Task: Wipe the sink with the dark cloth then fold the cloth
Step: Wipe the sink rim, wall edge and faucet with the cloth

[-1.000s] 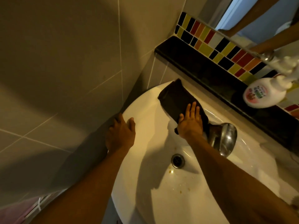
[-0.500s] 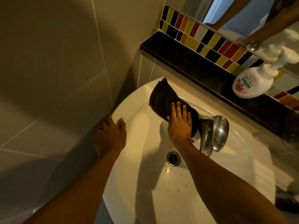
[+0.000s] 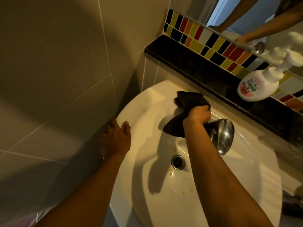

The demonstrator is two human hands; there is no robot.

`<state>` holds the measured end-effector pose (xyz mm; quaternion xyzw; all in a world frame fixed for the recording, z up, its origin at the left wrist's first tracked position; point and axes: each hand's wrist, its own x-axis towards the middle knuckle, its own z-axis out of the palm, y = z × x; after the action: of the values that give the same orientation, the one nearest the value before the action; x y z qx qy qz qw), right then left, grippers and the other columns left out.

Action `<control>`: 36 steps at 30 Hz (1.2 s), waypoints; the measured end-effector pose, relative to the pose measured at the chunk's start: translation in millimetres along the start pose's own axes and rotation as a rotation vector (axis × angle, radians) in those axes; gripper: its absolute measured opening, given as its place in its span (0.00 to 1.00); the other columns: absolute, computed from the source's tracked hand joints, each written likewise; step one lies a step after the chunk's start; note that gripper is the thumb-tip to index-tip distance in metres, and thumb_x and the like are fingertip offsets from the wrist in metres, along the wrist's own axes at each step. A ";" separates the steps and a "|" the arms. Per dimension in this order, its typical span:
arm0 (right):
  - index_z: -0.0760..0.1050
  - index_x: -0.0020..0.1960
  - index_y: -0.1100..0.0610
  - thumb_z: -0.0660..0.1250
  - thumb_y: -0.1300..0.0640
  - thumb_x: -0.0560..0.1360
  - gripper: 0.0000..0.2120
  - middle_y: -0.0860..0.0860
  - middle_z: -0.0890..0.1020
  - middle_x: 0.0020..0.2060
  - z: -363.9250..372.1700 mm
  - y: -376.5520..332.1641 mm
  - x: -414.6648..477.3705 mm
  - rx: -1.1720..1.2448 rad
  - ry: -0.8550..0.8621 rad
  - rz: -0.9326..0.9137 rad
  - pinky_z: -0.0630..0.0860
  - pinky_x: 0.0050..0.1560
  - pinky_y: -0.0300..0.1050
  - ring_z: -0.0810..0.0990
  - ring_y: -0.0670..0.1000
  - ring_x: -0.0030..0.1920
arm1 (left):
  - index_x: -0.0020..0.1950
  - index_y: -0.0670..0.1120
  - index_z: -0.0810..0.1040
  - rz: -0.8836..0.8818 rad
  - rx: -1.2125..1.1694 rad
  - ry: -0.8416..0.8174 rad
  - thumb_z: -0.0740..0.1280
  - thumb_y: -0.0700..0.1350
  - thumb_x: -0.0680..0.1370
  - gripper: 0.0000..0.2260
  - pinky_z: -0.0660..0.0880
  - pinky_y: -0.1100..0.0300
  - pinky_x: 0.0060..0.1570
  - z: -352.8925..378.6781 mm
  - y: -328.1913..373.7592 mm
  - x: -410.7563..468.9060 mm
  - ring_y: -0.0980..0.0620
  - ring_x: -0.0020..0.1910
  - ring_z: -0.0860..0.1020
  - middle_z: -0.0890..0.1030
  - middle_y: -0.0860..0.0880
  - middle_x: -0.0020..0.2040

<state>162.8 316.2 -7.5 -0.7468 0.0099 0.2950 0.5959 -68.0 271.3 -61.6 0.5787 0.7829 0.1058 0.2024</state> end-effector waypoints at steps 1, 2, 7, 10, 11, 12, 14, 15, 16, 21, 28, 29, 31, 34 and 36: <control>0.64 0.71 0.58 0.49 0.54 0.82 0.20 0.57 0.72 0.66 0.6 -3.3 4.0 0.101 0.047 -0.008 0.71 0.63 0.48 0.72 0.57 0.66 | 0.70 0.42 0.63 0.000 -0.005 0.001 0.51 0.61 0.79 0.27 0.73 0.41 0.54 0.8 -0.1 0.1 0.33 0.57 0.75 0.74 0.35 0.64; 0.65 0.70 0.57 0.49 0.53 0.83 0.19 0.54 0.74 0.62 1.6 -6.2 2.8 0.158 0.100 -0.045 0.71 0.59 0.44 0.74 0.54 0.62 | 0.69 0.42 0.64 0.004 -0.005 0.006 0.51 0.61 0.79 0.27 0.73 0.41 0.53 1.3 0.1 -0.1 0.33 0.56 0.76 0.74 0.35 0.63; 0.51 0.77 0.54 0.49 0.52 0.83 0.24 0.56 0.62 0.75 12.2 28.2 -2.9 -0.297 0.096 -0.456 0.62 0.72 0.51 0.62 0.57 0.74 | 0.69 0.42 0.64 0.015 -0.001 0.018 0.51 0.60 0.79 0.27 0.75 0.43 0.51 -0.4 1.4 -1.0 0.35 0.55 0.77 0.75 0.36 0.62; 0.41 0.78 0.57 0.47 0.49 0.82 0.29 0.58 0.46 0.78 22.4 53.0 11.3 -0.784 0.085 -0.555 0.41 0.75 0.55 0.44 0.58 0.78 | 0.68 0.42 0.66 0.022 0.013 0.028 0.52 0.60 0.79 0.26 0.75 0.45 0.48 -0.4 1.2 -1.5 0.36 0.52 0.78 0.76 0.37 0.60; 0.40 0.78 0.57 0.47 0.48 0.82 0.29 0.59 0.45 0.78 27.1 54.7 11.9 -0.827 0.102 -0.557 0.40 0.75 0.55 0.43 0.59 0.78 | 0.68 0.42 0.66 0.024 0.011 0.031 0.52 0.60 0.79 0.26 0.76 0.46 0.47 -0.2 0.7 -1.6 0.36 0.52 0.79 0.77 0.37 0.60; 0.40 0.78 0.58 0.46 0.48 0.82 0.29 0.59 0.45 0.78 32.0 55.0 10.8 -0.852 0.112 -0.564 0.40 0.75 0.54 0.44 0.59 0.78 | 0.67 0.42 0.67 0.030 0.011 0.037 0.52 0.60 0.79 0.26 0.76 0.47 0.46 0.1 0.8 -1.2 0.37 0.51 0.79 0.77 0.37 0.59; 0.42 0.78 0.58 0.45 0.49 0.82 0.28 0.60 0.46 0.78 39.6 55.6 9.9 -0.889 0.112 -0.615 0.40 0.75 0.52 0.44 0.59 0.78 | 0.66 0.41 0.68 0.037 0.021 0.043 0.53 0.59 0.79 0.25 0.76 0.48 0.44 0.1 2.0 -0.7 0.37 0.48 0.80 0.78 0.37 0.57; 0.43 0.78 0.58 0.45 0.50 0.82 0.27 0.59 0.47 0.78 42.0 56.6 10.8 -0.900 0.096 -0.646 0.41 0.75 0.52 0.44 0.59 0.78 | 0.66 0.41 0.69 0.035 0.028 0.042 0.54 0.59 0.79 0.25 0.76 0.48 0.43 -0.3 3.2 -0.4 0.37 0.48 0.80 0.79 0.37 0.56; 0.45 0.78 0.58 0.46 0.51 0.82 0.27 0.59 0.48 0.78 43.6 57.7 11.8 -0.912 0.064 -0.685 0.41 0.75 0.52 0.45 0.58 0.78 | 0.65 0.41 0.69 0.035 0.030 0.041 0.54 0.59 0.79 0.25 0.76 0.49 0.42 -0.9 4.9 -0.6 0.37 0.47 0.80 0.79 0.36 0.55; 0.59 0.75 0.54 0.54 0.56 0.81 0.22 0.54 0.60 0.77 68.7 43.1 -1.0 -0.878 -0.309 -0.940 0.50 0.77 0.55 0.54 0.54 0.77 | 0.65 0.41 0.69 0.030 0.000 0.049 0.54 0.59 0.79 0.25 0.74 0.51 0.40 -3.4 6.6 -1.1 0.38 0.47 0.80 0.79 0.37 0.55; 0.68 0.71 0.56 0.59 0.56 0.79 0.20 0.56 0.70 0.71 95.2 68.4 -45.5 -0.961 -0.990 -1.307 0.57 0.76 0.56 0.64 0.55 0.74 | 0.63 0.43 0.70 0.056 0.030 0.056 0.53 0.60 0.79 0.24 0.73 0.53 0.39 -0.9 -1.3 -0.1 0.41 0.45 0.81 0.80 0.39 0.53; 0.69 0.70 0.56 0.59 0.56 0.79 0.20 0.55 0.71 0.71 91.8 75.8 -47.7 -0.968 -1.110 -1.353 0.54 0.76 0.53 0.63 0.55 0.74 | 0.64 0.43 0.69 0.055 0.025 0.057 0.53 0.60 0.79 0.24 0.74 0.53 0.40 -0.5 -2.5 0.5 0.41 0.46 0.81 0.80 0.39 0.54; 0.69 0.70 0.54 0.57 0.53 0.79 0.19 0.55 0.73 0.69 89.8 65.6 -31.6 -0.966 -1.227 -1.296 0.58 0.75 0.51 0.68 0.53 0.72 | 0.66 0.43 0.68 0.039 0.018 0.046 0.52 0.61 0.79 0.25 0.75 0.52 0.43 -0.3 -1.8 1.2 0.40 0.49 0.80 0.79 0.39 0.56; 0.69 0.67 0.47 0.56 0.47 0.79 0.18 0.51 0.79 0.58 84.4 25.6 13.6 -0.922 -0.972 -0.907 0.73 0.63 0.52 0.79 0.51 0.57 | 0.68 0.44 0.67 0.031 -0.007 0.050 0.51 0.62 0.79 0.27 0.76 0.49 0.46 0.4 0.1 0.8 0.39 0.52 0.80 0.78 0.38 0.59; 0.66 0.69 0.48 0.57 0.50 0.79 0.18 0.52 0.78 0.56 75.6 9.8 38.5 -0.983 -0.682 -0.826 0.74 0.58 0.49 0.78 0.53 0.54 | 0.68 0.44 0.66 0.022 -0.012 0.046 0.51 0.62 0.78 0.27 0.76 0.48 0.47 -0.5 0.9 -0.2 0.39 0.52 0.79 0.77 0.38 0.60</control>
<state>158.6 394.1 -42.4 -0.7378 -0.5927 0.2327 0.2242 -67.4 271.4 -60.8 0.5835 0.7803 0.1259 0.1867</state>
